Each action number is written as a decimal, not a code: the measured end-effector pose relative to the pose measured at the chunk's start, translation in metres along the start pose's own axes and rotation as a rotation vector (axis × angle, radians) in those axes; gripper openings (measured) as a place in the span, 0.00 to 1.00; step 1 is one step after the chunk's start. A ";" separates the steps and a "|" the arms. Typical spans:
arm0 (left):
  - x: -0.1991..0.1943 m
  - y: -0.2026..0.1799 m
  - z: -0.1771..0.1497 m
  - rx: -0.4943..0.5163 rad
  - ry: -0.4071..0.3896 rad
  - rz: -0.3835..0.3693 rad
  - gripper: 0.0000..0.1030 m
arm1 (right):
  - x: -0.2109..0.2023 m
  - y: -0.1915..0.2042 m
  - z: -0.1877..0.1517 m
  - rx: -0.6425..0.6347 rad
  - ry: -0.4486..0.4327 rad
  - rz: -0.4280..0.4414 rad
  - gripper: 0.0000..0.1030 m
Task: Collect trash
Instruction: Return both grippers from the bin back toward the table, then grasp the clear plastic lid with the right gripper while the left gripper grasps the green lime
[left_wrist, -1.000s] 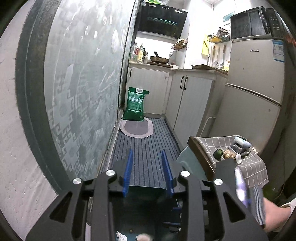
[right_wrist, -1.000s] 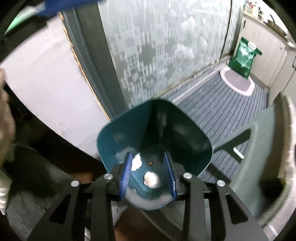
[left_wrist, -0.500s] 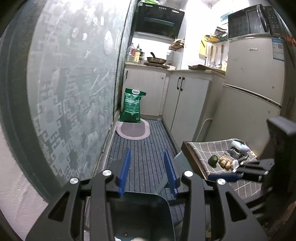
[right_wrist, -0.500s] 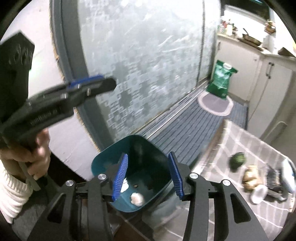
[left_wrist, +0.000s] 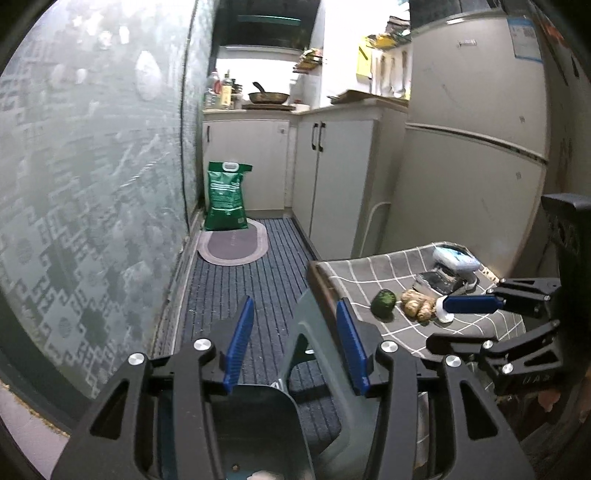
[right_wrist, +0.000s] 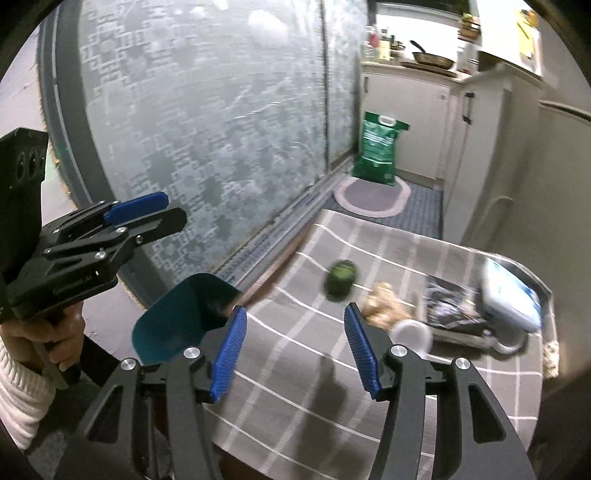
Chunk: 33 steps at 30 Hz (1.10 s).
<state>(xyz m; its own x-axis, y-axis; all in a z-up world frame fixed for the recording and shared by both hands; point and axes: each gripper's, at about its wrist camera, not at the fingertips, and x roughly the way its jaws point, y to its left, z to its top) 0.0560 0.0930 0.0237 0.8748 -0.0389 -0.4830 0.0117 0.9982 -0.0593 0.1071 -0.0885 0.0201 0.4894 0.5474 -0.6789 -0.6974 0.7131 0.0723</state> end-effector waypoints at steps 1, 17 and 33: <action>0.003 -0.004 0.000 0.006 0.005 -0.002 0.49 | -0.002 -0.007 -0.002 0.013 -0.001 -0.008 0.54; 0.049 -0.051 0.001 0.067 0.085 -0.040 0.49 | 0.004 -0.064 -0.029 0.130 0.044 -0.049 0.54; 0.082 -0.074 -0.002 0.095 0.148 -0.044 0.49 | 0.022 -0.064 -0.024 0.117 0.030 -0.059 0.29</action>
<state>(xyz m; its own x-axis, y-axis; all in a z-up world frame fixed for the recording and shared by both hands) 0.1263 0.0154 -0.0129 0.7918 -0.0824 -0.6052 0.1003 0.9949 -0.0043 0.1501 -0.1322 -0.0170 0.5105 0.4906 -0.7062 -0.6010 0.7909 0.1151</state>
